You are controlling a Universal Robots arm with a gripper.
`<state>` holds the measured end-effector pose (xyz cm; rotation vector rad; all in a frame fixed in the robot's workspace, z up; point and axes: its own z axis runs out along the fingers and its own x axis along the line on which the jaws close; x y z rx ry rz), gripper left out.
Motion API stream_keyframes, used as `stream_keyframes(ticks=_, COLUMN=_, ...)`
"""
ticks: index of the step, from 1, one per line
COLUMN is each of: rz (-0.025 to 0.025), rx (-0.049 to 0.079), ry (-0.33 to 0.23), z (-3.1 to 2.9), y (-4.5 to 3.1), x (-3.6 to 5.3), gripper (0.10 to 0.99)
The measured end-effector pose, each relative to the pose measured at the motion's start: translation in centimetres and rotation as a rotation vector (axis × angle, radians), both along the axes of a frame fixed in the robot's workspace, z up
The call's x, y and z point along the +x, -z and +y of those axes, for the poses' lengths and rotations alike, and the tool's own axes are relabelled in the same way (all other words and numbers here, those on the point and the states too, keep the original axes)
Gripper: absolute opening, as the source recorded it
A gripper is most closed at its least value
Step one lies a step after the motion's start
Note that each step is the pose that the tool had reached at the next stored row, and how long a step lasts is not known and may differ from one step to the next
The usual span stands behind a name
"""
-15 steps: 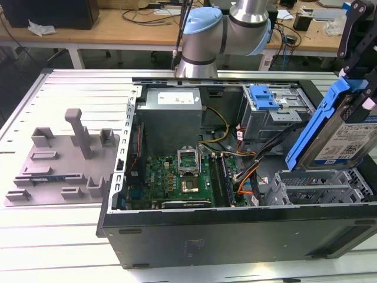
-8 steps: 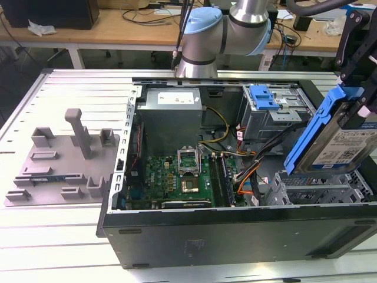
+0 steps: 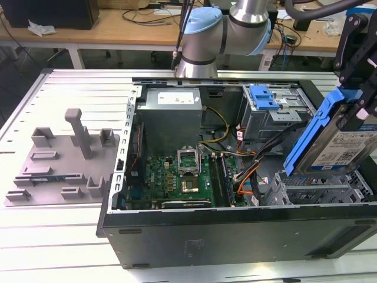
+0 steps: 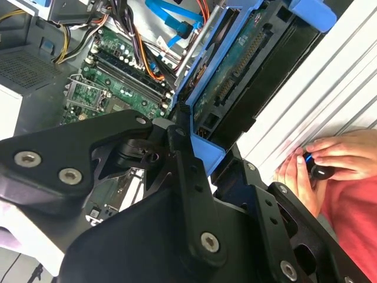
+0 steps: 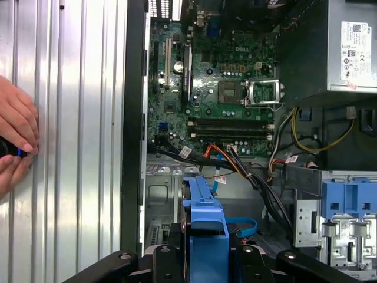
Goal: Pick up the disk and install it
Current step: 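Insert the disk into the insertion slot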
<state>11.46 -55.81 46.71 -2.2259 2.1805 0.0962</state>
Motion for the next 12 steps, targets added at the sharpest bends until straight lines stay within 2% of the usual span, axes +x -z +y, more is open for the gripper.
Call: stream_keyframes(ticks=12, rz=0.0001, rx=0.000, ry=0.000, z=0.00, y=0.51, x=0.05, gripper=0.369)
